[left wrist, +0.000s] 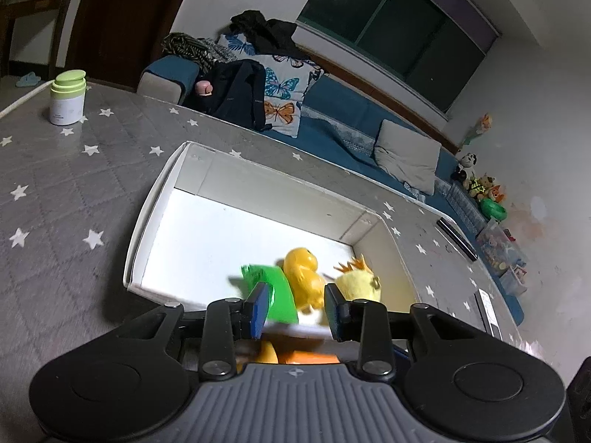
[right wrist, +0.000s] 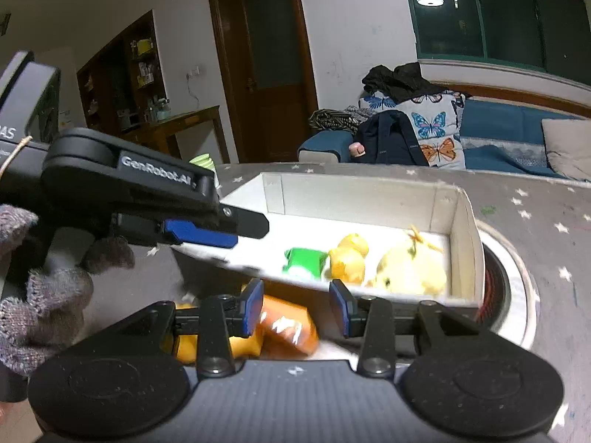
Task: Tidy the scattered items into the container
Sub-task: 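Withdraw the left tool from the box toward the orange block, then close the left tool on the orange block, then carry the orange block with the left tool into the box and release, then move the left tool out of the box to the yellow dinosaur toy, then close the left tool around the yellow dinosaur toy, then lift the dinosaur with the left tool and lower it into the box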
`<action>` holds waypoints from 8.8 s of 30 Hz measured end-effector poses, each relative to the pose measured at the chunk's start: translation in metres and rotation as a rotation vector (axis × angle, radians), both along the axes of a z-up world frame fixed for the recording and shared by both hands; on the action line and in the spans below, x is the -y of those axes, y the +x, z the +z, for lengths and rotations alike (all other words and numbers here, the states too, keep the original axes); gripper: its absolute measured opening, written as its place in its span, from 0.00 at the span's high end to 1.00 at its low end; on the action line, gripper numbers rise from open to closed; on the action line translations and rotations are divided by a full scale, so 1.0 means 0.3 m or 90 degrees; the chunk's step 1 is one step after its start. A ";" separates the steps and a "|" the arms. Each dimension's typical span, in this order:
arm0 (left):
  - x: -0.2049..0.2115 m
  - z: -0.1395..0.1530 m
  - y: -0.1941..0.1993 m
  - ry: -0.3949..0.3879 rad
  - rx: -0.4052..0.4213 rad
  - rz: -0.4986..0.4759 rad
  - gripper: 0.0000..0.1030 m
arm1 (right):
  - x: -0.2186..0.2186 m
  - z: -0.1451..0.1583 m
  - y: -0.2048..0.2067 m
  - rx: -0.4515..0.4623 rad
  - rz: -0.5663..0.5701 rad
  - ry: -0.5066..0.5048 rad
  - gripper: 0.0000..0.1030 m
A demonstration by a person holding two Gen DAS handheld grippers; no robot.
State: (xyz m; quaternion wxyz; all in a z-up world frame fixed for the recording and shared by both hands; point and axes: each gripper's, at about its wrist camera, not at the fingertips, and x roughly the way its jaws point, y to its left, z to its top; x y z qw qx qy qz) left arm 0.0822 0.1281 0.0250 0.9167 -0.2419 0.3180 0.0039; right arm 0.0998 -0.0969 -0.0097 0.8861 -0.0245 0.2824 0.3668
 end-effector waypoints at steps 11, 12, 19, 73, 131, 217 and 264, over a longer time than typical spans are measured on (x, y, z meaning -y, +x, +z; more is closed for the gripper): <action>0.038 -0.034 -0.064 -0.009 -0.010 0.000 0.66 | 0.013 -0.059 -0.048 -0.032 -0.005 0.006 0.61; 0.036 -0.038 -0.063 -0.009 -0.013 0.004 0.66 | 0.009 -0.060 -0.043 -0.033 -0.006 0.007 0.61; 0.022 -0.061 -0.057 -0.023 -0.028 0.009 0.66 | -0.009 -0.075 -0.011 -0.046 -0.012 0.006 0.61; 0.118 -0.204 -0.016 -0.069 -0.119 -0.056 0.65 | -0.015 -0.148 -0.094 -0.060 0.005 -0.054 0.42; 0.085 0.010 0.094 0.016 -0.014 -0.046 0.65 | -0.091 -0.018 0.072 0.021 -0.043 -0.005 0.52; -0.261 -0.237 -0.295 -0.218 -0.035 0.141 0.62 | -0.295 -0.154 -0.169 0.001 0.221 -0.058 0.43; -0.037 0.082 0.004 -0.063 0.059 0.004 0.75 | -0.260 0.066 0.017 0.078 0.061 -0.003 0.58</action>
